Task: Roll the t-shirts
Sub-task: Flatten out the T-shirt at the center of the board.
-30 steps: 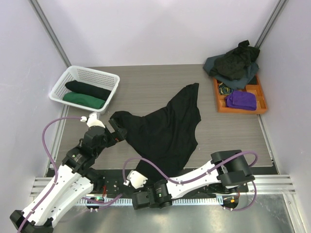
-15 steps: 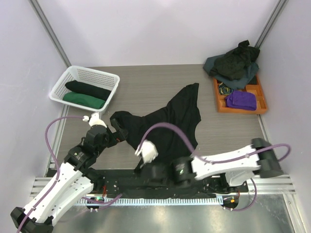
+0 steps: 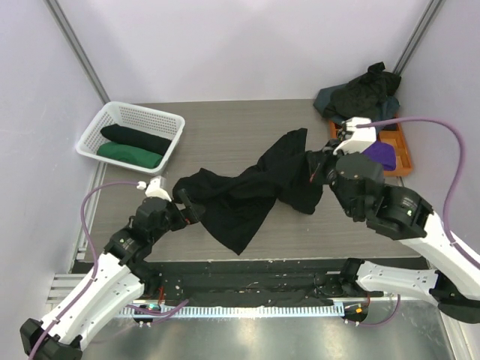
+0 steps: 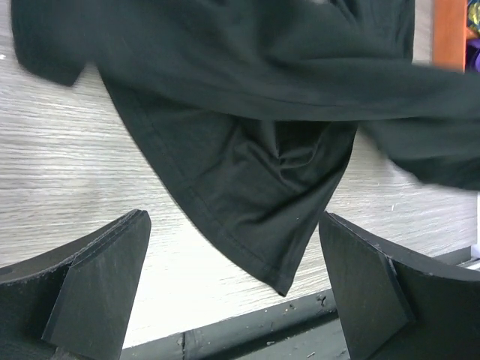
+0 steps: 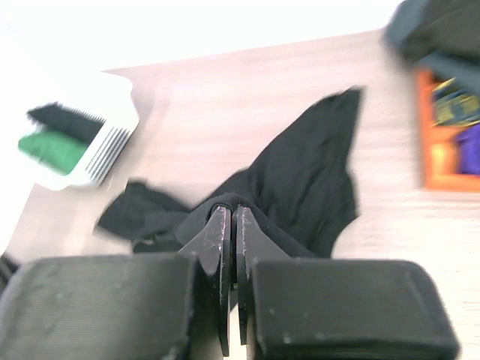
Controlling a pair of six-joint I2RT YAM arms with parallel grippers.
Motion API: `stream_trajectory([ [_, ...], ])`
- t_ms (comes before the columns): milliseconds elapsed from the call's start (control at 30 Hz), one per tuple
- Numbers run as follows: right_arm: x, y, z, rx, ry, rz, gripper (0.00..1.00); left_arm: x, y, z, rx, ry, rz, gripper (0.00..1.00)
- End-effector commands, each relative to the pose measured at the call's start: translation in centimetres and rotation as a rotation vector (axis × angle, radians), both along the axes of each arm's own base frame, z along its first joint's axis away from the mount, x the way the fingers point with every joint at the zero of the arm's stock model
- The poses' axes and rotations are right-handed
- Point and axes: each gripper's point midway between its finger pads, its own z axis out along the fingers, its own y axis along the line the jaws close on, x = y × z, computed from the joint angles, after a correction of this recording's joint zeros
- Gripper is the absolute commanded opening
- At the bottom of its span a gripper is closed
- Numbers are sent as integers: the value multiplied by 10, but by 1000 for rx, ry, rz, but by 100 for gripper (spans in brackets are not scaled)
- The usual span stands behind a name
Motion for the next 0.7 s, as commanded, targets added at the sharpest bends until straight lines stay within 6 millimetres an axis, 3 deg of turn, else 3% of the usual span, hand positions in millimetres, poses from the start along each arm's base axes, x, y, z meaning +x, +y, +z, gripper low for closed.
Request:
stream_trajectory([
  [0, 11, -35, 24, -103, -50, -131, 1, 11, -15, 12, -53, -66, -43, 100],
  [133, 21, -41, 33, -155, -65, -183, 1, 21, -21, 10, -50, -62, -40, 98],
  [200, 27, -41, 32, -177, -57, -193, 1, 28, -25, 10, -31, -69, -58, 87],
  [333, 35, -39, 33, -176, -46, -195, 1, 37, -26, 2, 52, -60, -79, 81],
  [533, 54, -50, 46, -193, -50, -247, 1, 36, -5, -32, 129, -6, 14, 82],
  [667, 69, -59, 46, -205, -35, -281, 1, 31, 8, -38, 123, -14, 78, 81],
])
